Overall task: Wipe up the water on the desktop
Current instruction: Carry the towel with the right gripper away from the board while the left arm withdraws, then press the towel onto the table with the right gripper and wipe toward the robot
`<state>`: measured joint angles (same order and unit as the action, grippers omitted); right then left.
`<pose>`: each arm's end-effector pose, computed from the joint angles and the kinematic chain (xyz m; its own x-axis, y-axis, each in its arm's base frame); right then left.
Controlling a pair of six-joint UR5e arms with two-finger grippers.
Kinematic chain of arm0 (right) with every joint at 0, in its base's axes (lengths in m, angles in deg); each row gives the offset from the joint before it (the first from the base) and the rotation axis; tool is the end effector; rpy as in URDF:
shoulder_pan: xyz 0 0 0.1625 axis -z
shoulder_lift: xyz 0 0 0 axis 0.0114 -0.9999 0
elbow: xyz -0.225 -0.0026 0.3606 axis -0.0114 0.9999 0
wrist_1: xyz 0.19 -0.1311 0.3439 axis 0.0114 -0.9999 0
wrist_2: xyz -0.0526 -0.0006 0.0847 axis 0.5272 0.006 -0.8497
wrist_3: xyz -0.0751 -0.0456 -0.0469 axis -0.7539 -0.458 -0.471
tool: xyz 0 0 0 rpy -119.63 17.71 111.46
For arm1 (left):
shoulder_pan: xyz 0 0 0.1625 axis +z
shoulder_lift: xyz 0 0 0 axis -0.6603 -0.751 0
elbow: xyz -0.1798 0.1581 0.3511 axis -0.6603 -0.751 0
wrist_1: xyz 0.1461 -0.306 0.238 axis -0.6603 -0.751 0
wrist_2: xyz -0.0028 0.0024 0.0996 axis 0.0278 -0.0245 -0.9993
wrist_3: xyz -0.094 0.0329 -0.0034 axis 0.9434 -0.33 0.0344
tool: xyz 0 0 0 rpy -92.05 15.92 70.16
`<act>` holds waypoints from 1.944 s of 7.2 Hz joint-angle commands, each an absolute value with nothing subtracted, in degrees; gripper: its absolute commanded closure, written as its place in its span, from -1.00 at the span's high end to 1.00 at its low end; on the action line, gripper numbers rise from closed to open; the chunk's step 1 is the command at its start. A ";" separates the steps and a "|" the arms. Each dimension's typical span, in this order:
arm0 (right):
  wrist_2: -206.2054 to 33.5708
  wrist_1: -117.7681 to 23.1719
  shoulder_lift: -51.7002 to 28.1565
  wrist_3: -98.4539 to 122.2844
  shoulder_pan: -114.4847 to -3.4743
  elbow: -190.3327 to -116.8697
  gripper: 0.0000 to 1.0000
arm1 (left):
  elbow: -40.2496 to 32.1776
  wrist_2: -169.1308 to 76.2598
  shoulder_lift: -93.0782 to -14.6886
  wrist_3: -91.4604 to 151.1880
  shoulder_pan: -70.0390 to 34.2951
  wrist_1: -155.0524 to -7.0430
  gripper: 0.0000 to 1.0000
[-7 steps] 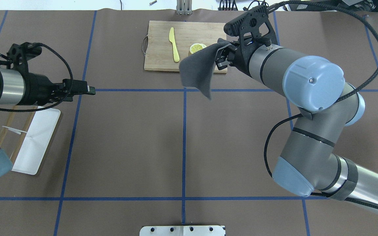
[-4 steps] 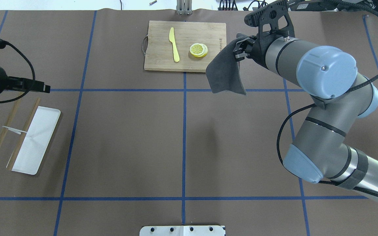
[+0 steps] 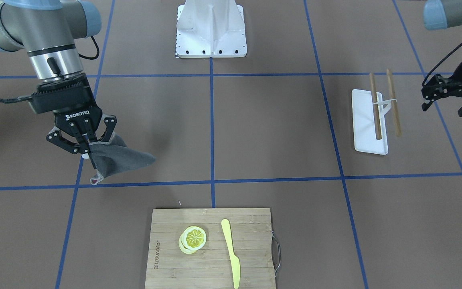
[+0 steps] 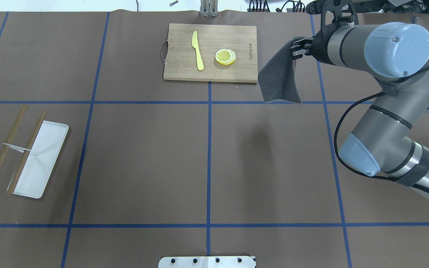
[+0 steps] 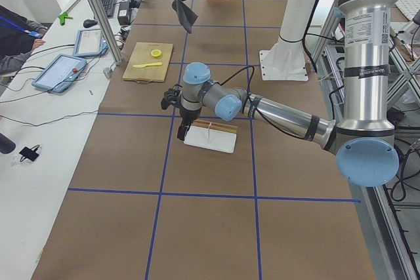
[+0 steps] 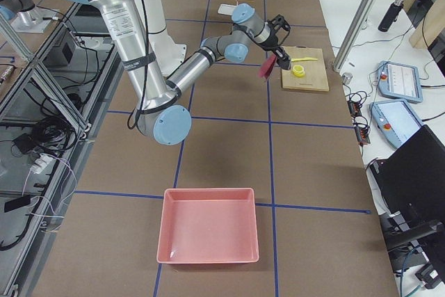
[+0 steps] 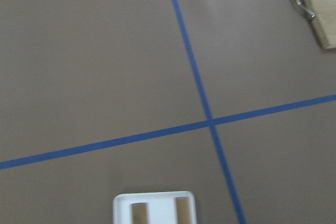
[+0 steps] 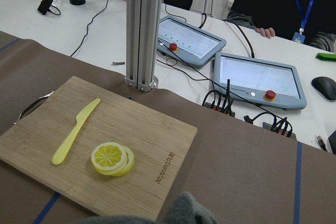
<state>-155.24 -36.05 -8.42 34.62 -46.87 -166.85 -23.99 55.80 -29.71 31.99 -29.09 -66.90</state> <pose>-0.3124 -0.5336 0.2552 0.7410 -0.3374 0.5806 -0.2253 0.6896 0.6883 0.0840 -0.4685 0.5010 0.7500 0.2655 -0.6058 -0.0807 0.9458 0.3145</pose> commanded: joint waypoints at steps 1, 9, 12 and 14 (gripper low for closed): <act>-163.03 -36.03 -9.80 34.18 -51.10 -164.41 -1.00 | -21.63 58.83 -29.63 17.47 -38.44 -53.60 0.97; -172.91 -36.12 -37.81 21.47 -57.89 -166.08 -1.00 | -12.39 66.42 -28.58 2.13 -50.79 -49.06 0.97; -166.32 -43.29 -35.08 15.97 -57.45 -164.93 -1.00 | -12.47 66.33 -28.58 2.13 -50.79 -49.06 0.97; -166.13 -46.39 -26.04 28.29 -49.94 -163.89 -1.00 | -12.38 66.33 -28.49 2.13 -50.79 -49.14 0.97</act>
